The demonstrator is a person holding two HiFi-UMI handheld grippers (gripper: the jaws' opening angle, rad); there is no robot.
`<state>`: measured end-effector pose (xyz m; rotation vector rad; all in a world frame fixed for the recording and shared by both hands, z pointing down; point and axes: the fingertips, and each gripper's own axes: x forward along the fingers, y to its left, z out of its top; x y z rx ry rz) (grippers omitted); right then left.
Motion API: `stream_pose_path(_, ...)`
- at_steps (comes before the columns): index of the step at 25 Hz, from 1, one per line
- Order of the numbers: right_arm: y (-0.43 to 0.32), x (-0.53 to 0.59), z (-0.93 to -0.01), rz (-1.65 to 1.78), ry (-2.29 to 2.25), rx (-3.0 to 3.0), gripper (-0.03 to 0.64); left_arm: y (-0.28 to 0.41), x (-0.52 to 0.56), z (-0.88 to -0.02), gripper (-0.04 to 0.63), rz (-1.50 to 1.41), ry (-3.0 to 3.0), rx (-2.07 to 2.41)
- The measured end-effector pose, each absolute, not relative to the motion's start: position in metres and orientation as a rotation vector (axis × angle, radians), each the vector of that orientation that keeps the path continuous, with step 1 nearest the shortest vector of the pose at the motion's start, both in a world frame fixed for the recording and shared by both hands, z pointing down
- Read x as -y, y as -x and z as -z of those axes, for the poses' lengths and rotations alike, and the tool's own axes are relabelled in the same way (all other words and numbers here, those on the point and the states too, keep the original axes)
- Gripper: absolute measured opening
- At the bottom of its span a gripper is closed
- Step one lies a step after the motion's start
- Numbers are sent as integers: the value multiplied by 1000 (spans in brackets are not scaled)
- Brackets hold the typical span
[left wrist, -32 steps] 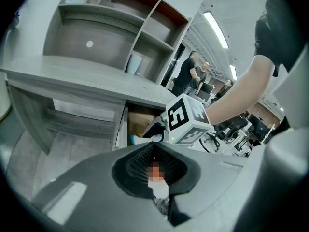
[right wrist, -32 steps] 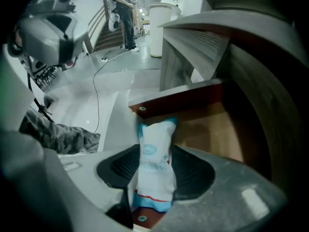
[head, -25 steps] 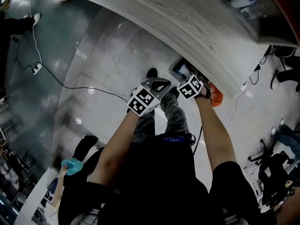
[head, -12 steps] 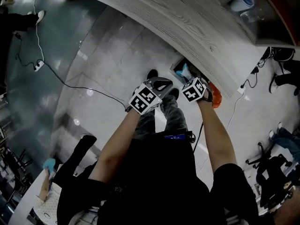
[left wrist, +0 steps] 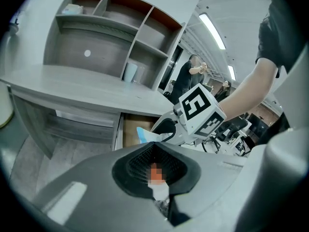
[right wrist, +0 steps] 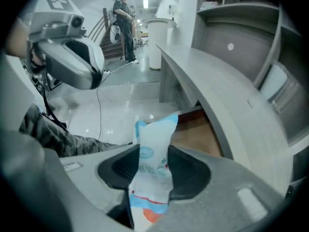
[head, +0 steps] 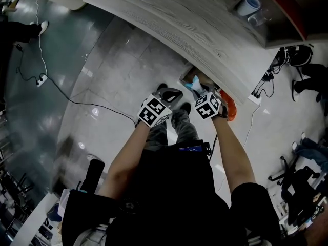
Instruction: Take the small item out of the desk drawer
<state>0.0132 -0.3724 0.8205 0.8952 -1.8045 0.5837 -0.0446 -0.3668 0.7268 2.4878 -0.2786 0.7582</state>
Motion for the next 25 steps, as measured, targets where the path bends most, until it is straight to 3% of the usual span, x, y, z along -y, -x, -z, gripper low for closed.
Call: stream_pose_path(25, -67, 354, -644, -726, -1448, 2043, 175, 1, 357, -649, 0, -732, -2638, 149)
